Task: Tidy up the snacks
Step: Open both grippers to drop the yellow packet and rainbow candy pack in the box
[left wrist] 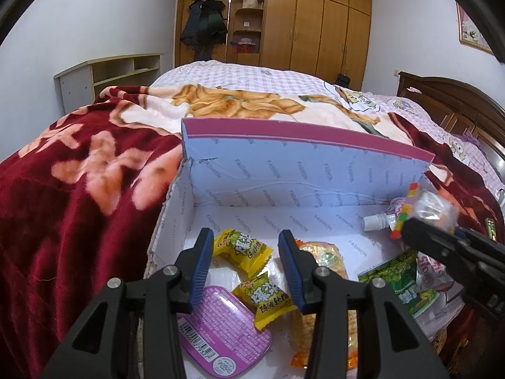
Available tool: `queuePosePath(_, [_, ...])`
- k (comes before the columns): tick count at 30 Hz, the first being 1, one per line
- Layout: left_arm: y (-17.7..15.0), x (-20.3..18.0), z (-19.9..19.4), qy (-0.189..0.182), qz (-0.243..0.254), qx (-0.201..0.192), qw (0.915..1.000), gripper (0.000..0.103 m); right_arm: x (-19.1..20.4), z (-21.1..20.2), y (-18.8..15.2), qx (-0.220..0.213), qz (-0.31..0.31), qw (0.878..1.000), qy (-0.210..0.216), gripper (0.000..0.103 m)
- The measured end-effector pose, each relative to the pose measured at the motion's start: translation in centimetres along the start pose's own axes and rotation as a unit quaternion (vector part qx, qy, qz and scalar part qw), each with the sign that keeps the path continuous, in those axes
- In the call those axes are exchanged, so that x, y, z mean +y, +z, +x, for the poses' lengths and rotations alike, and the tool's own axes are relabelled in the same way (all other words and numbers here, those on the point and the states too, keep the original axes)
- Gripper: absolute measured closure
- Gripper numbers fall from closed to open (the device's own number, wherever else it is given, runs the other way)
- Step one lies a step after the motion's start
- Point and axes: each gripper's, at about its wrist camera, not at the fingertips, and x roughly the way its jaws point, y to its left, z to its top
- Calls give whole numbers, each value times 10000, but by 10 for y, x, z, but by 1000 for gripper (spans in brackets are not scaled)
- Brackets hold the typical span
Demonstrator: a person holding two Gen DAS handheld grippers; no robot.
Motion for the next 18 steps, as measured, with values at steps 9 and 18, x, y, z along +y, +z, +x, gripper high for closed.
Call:
queuePosePath(9, [-1,-2,1,22,42,-16,10000,56,-4,10,0,69,178,9998,18,70])
queuePosePath(18, [-2,-4,0,28,93,-49,9999,49,-1,3,-7,-132,259,9993,216,50])
